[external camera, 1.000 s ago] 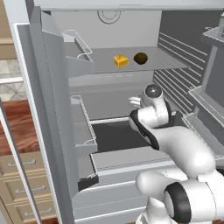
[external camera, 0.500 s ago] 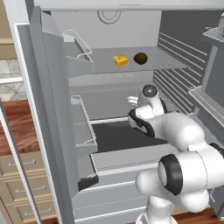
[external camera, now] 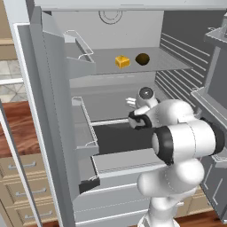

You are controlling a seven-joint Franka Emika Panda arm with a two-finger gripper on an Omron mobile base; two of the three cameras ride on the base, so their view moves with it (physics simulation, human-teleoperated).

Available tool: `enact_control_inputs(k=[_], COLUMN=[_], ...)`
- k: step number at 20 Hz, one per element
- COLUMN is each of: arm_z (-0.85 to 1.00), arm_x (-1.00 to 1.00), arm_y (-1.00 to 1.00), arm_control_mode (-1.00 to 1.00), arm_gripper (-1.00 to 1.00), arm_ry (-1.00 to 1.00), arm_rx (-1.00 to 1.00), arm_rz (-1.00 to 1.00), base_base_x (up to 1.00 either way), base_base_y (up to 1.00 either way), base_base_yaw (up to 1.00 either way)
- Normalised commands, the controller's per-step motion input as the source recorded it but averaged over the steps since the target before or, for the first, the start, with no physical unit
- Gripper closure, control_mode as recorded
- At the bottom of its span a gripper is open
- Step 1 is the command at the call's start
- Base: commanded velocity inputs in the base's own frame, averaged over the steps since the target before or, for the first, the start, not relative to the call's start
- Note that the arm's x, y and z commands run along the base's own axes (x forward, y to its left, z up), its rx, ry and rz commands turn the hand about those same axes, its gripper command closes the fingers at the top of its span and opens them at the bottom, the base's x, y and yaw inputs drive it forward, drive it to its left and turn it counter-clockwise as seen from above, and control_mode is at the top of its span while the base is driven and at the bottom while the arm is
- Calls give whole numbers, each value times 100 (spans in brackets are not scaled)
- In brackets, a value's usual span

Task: Take the cheese, fish, and avocado from the fridge and place them on the plate on the dining counter to create an appetizer plate.

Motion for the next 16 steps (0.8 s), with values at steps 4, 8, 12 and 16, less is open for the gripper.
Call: enact_control_inputs(k=[4,8,12,16], arm_z=[-29,-30,-30,-59], arm_x=[56,55,50,16], arm_y=[0,0,0,0], arm_control_mode=[-100,-100,-100,-100], arm_gripper=[-100,-100,-100,-100], arm_ry=[0,0,0,0], arm_rx=[0,0,0,-3], arm_rz=[0,0,0,-3], base_base_x=[0,0,0,0], base_base_y=[0,0,0,0], base_base_yaw=[0,0,0,0])
